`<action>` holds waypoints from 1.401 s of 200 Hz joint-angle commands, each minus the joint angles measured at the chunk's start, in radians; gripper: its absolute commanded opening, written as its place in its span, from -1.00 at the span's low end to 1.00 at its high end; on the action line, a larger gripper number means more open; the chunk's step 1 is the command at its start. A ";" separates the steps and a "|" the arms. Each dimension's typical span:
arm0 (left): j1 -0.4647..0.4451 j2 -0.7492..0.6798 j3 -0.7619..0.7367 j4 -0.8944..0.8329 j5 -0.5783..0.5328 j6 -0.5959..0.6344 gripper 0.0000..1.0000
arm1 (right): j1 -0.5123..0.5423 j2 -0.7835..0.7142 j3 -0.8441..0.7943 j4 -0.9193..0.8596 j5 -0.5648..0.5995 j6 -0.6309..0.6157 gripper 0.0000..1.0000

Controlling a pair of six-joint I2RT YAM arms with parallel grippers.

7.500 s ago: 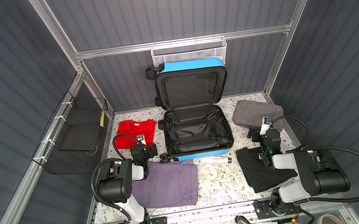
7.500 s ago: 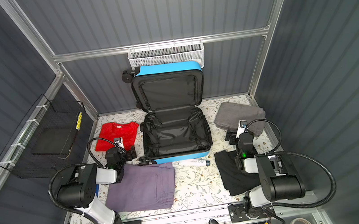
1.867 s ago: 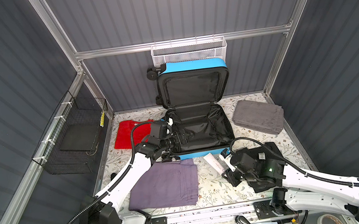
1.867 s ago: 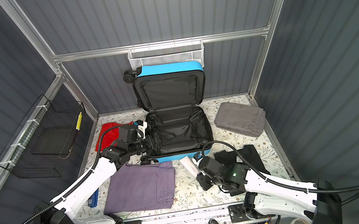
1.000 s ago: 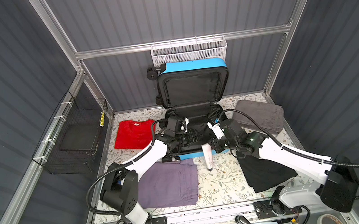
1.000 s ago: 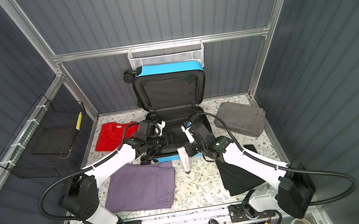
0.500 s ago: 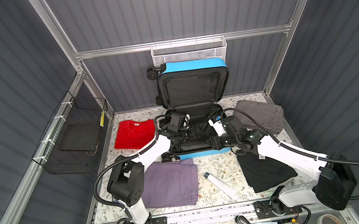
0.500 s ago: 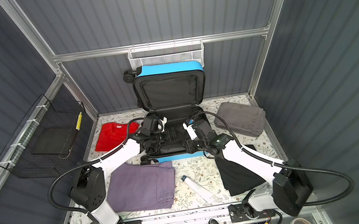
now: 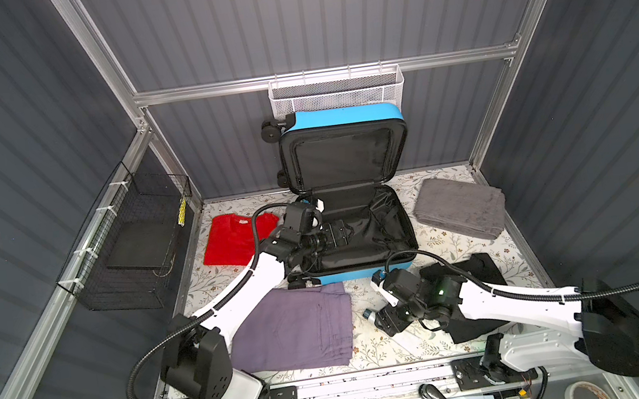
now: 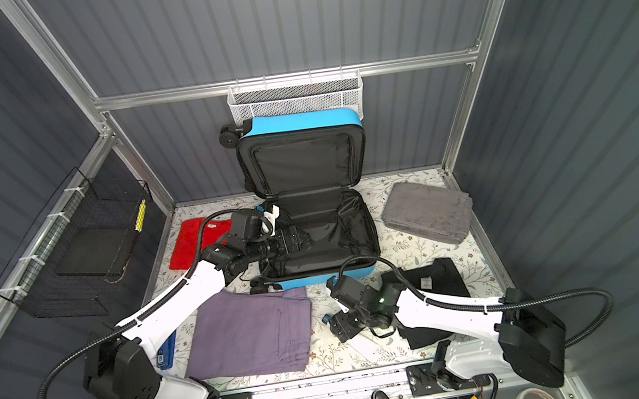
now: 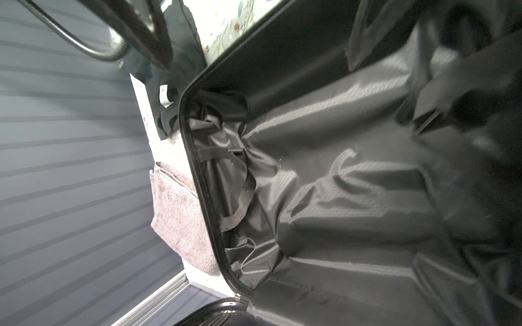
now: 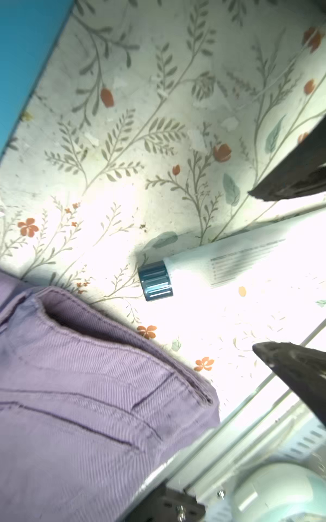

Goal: Pack the luggage

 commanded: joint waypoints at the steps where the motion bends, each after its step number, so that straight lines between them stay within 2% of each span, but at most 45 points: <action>1: 0.030 -0.063 -0.043 -0.061 -0.031 0.008 1.00 | 0.023 0.068 0.033 0.008 0.047 0.017 0.58; 42: 0.151 -0.152 -0.125 -0.039 0.036 -0.035 1.00 | 0.042 0.191 0.093 0.018 0.071 -0.022 0.59; 126: 0.161 -0.153 -0.123 -0.049 0.037 -0.025 1.00 | 0.046 0.347 0.189 0.028 0.104 -0.087 0.44; 186: 0.161 -0.157 -0.124 -0.045 0.038 -0.037 1.00 | 0.062 0.393 0.202 0.007 0.128 -0.122 0.02; 234: 0.161 -0.155 -0.120 -0.039 0.052 -0.045 1.00 | 0.062 0.341 0.195 0.012 0.145 -0.114 -0.37; 280: 0.161 -0.163 -0.127 -0.020 0.080 -0.025 1.00 | 0.042 0.231 0.208 0.005 0.173 -0.099 -0.47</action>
